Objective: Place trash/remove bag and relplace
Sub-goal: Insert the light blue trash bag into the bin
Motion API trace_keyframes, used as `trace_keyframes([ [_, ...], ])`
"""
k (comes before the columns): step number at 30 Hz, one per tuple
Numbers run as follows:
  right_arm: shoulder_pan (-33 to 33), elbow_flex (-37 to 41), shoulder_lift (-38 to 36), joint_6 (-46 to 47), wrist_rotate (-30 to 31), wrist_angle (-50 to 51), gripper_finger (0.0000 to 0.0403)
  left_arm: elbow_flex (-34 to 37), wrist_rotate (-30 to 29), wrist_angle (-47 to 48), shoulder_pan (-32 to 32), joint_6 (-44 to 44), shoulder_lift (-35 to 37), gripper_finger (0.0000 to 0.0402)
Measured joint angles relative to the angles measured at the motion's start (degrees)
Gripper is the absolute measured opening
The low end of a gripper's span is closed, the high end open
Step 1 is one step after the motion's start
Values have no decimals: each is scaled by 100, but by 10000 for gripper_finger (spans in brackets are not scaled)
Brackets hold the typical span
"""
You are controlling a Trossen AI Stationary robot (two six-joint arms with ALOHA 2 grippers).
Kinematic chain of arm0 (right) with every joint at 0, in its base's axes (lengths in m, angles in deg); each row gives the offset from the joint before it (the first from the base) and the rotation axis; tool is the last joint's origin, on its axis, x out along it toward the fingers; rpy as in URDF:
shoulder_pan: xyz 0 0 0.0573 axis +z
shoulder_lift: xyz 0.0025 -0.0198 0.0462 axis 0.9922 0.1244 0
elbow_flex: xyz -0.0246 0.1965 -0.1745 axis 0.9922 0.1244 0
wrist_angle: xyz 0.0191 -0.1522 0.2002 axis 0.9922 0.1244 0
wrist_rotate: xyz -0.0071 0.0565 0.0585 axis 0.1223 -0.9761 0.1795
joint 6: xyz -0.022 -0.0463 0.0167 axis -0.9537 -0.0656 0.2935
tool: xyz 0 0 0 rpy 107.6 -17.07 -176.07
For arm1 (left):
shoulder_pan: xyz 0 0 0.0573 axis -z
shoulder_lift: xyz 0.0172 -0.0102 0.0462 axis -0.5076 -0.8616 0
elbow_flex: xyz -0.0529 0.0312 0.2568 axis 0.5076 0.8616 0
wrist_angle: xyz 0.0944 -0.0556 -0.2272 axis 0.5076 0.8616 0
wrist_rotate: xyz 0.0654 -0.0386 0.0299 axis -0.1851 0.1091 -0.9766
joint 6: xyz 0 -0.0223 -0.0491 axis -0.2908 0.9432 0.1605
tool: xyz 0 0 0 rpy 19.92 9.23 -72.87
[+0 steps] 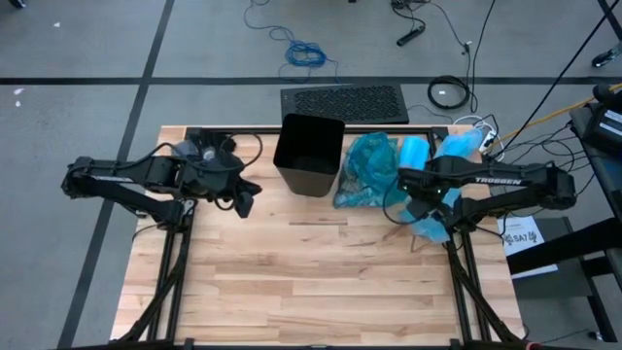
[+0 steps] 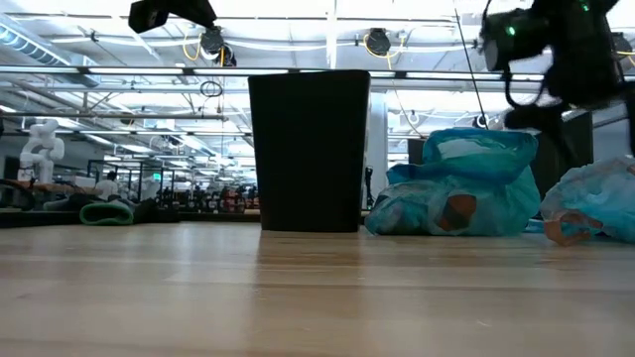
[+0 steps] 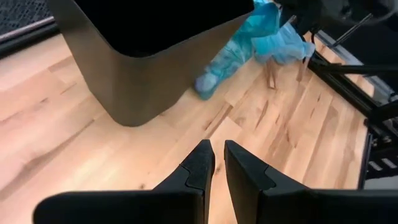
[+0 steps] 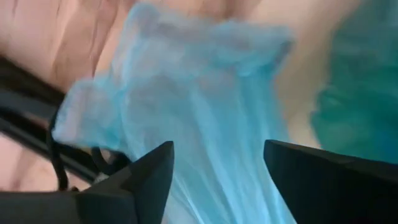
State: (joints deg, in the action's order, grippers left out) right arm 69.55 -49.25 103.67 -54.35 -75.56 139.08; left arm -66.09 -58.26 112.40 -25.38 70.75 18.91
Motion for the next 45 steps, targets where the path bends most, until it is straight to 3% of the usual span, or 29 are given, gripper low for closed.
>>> trace_keyframes([
  [7, 205, 449, 138, -740, -2, -980, 255, 0, 300, 22, 0, 223, 2, 44],
  [17, 587, 1492, 1117, -62, 365, -2016, 246, 0, 345, 32, -4, -48, 2, 44],
  [20, 764, 1595, 1461, -26, 705, -2165, 205, 0, 345, 59, -22, -214, 2, 44],
  [23, 1022, 1335, 1671, 371, 800, -1843, 102, 0, 346, 83, -22, -284, 2, 44],
  [25, 1185, 837, 1672, 557, 664, -1464, 30, 0, 346, 109, -24, -289, 2, 44],
  [26, 1242, 524, 1659, 624, 567, -1352, 19, 0, 346, 121, -24, -296, 2, 44],
  [29, 1397, -392, 1651, 999, 363, -860, 14, 0, 345, 166, -22, -391, 2, 44],
  [37, 1217, -3308, 1332, 2037, 114, -660, 1, 0, 280, 87, -37, -394, 2, 44],
  [45, 765, -6281, 1287, 2978, 682, -297, 1, 0, -109, -159, -324, -787, 193, 44],
])
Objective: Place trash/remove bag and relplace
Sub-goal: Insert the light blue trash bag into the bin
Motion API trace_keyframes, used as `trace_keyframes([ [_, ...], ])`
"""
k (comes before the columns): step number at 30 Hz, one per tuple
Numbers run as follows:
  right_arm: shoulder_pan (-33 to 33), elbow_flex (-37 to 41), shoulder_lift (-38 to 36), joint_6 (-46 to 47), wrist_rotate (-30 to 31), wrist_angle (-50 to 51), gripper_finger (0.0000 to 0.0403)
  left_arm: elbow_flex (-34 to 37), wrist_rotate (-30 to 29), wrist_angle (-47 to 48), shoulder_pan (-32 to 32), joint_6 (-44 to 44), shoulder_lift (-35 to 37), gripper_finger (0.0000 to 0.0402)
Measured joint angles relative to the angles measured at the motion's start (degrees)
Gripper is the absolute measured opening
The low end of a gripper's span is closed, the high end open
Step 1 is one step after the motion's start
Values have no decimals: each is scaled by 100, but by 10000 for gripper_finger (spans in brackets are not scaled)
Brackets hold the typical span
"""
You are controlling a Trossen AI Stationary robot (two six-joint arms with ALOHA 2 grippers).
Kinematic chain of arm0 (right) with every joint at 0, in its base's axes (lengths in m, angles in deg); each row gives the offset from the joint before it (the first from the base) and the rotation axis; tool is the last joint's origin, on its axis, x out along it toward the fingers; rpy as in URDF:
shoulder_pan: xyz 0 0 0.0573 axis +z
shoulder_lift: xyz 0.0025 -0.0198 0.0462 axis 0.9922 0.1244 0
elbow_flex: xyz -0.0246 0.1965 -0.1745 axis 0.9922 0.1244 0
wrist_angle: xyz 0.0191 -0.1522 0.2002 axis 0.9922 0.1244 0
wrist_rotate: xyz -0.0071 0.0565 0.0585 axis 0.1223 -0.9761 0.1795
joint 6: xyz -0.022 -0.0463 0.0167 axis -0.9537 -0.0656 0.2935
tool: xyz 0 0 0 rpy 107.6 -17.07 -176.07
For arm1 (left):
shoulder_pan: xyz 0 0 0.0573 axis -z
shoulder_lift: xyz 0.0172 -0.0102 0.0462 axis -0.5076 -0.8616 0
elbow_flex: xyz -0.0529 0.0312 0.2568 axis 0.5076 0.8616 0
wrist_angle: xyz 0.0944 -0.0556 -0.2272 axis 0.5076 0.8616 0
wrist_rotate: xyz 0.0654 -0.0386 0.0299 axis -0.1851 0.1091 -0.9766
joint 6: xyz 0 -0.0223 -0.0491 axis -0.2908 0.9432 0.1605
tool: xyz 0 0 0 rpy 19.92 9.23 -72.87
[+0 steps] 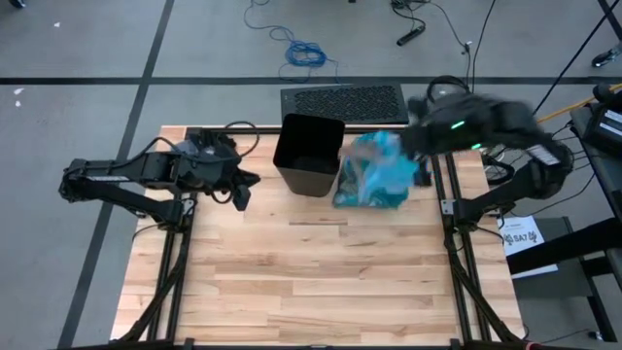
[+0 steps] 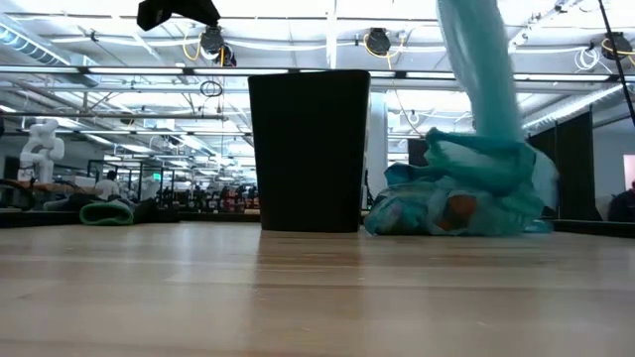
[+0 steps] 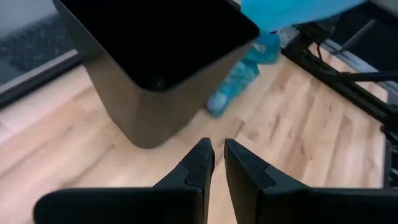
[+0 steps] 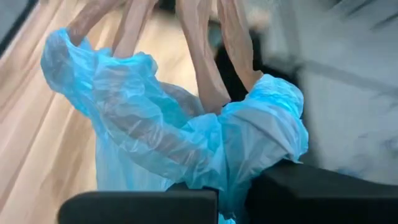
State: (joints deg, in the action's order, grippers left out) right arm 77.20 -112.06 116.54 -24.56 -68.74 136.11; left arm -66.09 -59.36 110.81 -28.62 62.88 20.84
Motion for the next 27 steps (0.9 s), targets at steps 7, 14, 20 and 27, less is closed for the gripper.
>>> trace_keyframes([
  [7, -213, -1532, -11, 310, 376, -1385, 0, 0, -262, 1, -483, -63, 41, 44],
  [14, -224, -1589, 199, 364, 365, -3299, 0, 0, -203, 32, -1244, -296, 78, 44],
  [20, -225, -1574, 767, 321, 325, -4829, 0, 0, 131, 30, -1809, -770, 225, 44],
  [27, -224, -1575, 1452, 706, 325, -5732, 0, 0, 284, 30, -2455, -1411, 334, 44],
])
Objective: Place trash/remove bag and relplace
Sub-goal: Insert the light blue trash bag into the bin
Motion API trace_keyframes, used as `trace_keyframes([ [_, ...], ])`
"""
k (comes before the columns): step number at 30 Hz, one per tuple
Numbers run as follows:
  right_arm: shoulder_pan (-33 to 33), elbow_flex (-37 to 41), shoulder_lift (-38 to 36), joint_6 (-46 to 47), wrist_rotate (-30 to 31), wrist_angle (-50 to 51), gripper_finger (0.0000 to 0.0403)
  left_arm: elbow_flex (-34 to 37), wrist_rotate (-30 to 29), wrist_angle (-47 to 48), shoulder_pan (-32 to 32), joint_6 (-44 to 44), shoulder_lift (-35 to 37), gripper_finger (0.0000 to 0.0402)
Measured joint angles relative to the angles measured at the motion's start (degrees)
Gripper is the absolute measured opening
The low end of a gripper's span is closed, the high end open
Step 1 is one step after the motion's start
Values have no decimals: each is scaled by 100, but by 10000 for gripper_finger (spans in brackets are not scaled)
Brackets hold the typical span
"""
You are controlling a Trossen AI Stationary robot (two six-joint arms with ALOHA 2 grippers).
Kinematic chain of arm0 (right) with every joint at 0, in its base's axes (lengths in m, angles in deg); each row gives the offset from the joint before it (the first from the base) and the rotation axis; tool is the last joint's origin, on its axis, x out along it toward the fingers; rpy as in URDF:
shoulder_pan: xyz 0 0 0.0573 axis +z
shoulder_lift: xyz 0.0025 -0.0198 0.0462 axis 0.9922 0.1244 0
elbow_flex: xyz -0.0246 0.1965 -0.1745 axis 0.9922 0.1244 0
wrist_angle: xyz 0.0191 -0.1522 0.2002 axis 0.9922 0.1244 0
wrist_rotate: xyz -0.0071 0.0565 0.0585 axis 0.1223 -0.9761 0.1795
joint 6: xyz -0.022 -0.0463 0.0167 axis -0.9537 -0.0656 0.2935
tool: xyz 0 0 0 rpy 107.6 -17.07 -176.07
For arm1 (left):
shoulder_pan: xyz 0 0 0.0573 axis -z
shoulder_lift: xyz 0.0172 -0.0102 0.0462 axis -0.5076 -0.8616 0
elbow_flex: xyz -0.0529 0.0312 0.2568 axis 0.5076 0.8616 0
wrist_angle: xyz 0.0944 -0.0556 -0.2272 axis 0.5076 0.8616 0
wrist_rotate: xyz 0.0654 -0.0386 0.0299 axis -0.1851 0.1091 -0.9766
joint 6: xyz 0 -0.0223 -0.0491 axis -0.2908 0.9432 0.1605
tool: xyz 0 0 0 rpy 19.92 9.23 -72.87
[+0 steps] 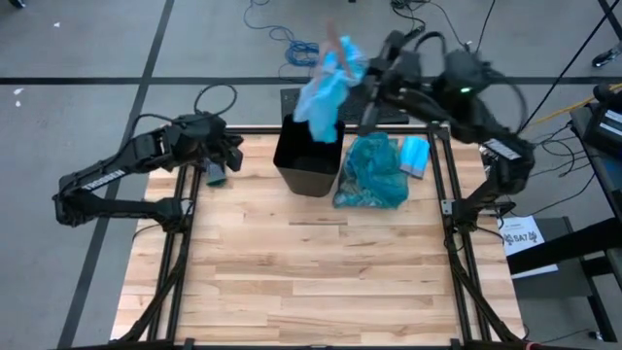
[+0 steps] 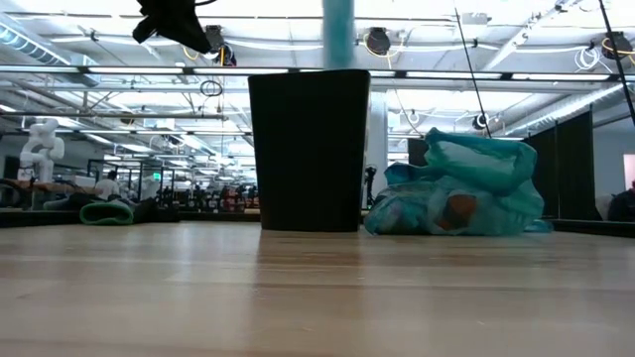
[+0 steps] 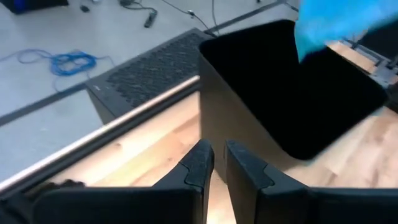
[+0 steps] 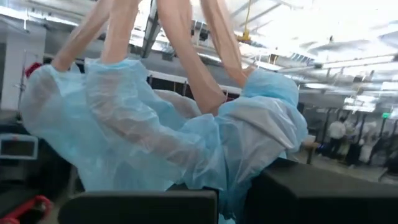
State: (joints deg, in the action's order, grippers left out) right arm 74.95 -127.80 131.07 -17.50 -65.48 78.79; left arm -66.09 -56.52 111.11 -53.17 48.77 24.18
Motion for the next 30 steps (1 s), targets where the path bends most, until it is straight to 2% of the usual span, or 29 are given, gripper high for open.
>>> trace_keyframes([
  [4, -5, 0, 323, 191, 6, -409, 0, 0, 130, -3, -411, -463, 8, 44],
  [9, -270, -12, 674, 701, 65, 23, 0, 0, 512, -224, -1005, -1041, -56, 44],
  [17, -797, -6, 1371, 1746, 653, 1643, 0, -3, 2250, -1139, -2129, -1690, -192, 44],
  [22, -902, 106, 1772, 2283, 858, 2379, 0, -7, 3448, -1093, -2793, -1956, -337, 44],
  [25, -889, 576, 1791, 2353, 928, 2100, 0, -6, 4074, -1065, -3084, -1990, -448, 44],
  [30, -934, 2084, 1362, 2392, 826, 475, 0, 103, 4591, -1057, -3392, -2049, -556, 44],
])
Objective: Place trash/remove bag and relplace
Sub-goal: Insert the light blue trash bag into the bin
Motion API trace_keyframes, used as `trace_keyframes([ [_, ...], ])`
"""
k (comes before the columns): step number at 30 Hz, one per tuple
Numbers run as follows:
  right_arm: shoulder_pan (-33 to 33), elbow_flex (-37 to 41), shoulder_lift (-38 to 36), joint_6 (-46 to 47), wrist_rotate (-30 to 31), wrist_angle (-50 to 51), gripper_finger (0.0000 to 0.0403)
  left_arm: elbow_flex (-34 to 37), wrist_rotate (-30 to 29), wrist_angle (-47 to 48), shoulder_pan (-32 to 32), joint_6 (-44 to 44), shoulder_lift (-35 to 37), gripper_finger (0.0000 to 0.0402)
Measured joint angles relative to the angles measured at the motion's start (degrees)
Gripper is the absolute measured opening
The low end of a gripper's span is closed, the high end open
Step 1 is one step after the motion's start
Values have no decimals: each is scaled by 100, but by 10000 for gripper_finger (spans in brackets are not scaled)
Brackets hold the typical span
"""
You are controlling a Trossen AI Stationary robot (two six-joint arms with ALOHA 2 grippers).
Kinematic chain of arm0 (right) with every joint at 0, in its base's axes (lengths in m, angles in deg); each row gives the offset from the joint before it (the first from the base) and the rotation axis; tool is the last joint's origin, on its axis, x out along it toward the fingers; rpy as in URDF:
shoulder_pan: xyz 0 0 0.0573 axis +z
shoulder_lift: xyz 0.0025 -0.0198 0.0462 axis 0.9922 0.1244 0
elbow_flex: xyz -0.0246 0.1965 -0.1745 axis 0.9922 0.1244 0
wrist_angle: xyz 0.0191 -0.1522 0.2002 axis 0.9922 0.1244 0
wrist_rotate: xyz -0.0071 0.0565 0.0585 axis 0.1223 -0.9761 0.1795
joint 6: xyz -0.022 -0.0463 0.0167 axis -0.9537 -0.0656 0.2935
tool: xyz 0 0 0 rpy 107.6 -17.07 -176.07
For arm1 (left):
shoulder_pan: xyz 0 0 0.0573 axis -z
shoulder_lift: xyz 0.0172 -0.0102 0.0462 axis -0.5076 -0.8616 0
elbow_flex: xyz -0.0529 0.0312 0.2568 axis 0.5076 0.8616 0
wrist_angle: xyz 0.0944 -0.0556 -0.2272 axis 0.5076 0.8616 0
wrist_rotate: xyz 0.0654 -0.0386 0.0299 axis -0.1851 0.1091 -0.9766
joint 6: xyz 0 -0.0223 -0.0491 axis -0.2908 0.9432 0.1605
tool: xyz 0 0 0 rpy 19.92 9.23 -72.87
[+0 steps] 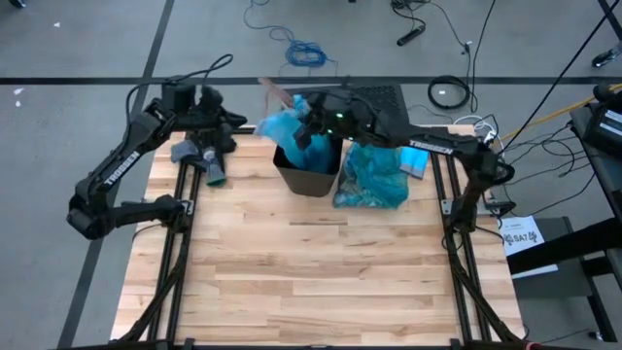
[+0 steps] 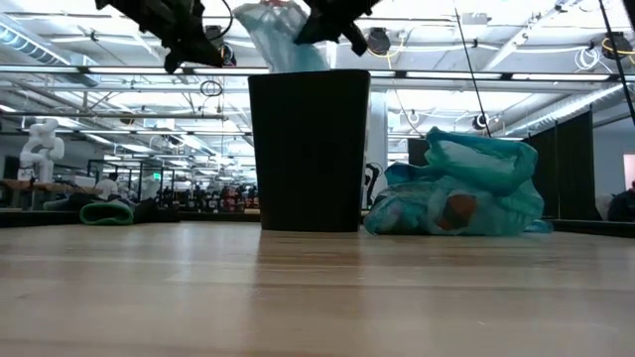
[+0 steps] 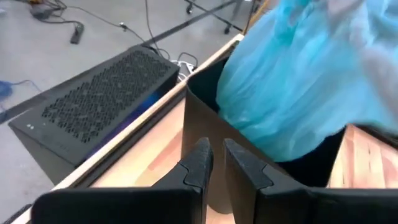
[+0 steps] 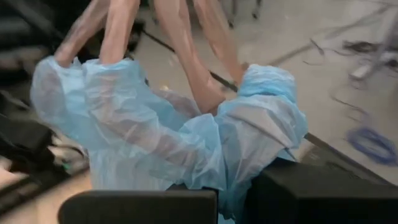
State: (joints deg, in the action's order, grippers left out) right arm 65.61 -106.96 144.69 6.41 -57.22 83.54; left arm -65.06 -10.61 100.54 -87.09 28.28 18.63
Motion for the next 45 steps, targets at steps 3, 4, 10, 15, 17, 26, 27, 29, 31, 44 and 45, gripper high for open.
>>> trace_keyframes([
  [3, -174, 1240, -494, 197, -524, -1257, 0, 152, 236, 8, -141, -91, 4, 44],
  [4, -233, 1689, -642, 268, -701, -1625, 0, 202, 366, 30, -171, -85, 1, 44],
  [10, -572, 3917, -1140, 683, -2064, -4158, 0, 406, 1537, -648, -222, -15, -98, 44],
  [15, -556, 4465, -1058, 171, -2141, -5291, 0, 422, 1891, -1869, -204, 867, -559, 44],
  [17, -552, 4469, -1046, -195, -2144, -5272, 0, 423, 2015, -2380, -138, 1236, -842, 44],
  [26, -961, 4113, -1049, -1089, -2148, -5140, 0, 429, 2542, -4878, 437, 3689, -1703, 44],
  [27, -995, 4067, -1049, -1184, -2178, -5018, 0, 428, 2542, -5112, 500, 3849, -1721, 44],
  [29, -1085, 3946, -1049, -1376, -2371, -4621, 0, 418, 2502, -5457, 590, 4068, -1749, 44],
  [31, -1138, 3858, -1049, -1519, -2602, -4241, 0, 365, 2324, -5461, 696, 4123, -1742, 44],
  [44, -1010, 3820, -1050, -1883, -2780, -4378, 0, 349, 1844, -4468, 993, 4171, -1742, 44],
  [45, -1007, 3820, -1051, -1885, -2781, -4393, 0, 349, 1844, -4468, 1044, 4171, -1742, 44],
])
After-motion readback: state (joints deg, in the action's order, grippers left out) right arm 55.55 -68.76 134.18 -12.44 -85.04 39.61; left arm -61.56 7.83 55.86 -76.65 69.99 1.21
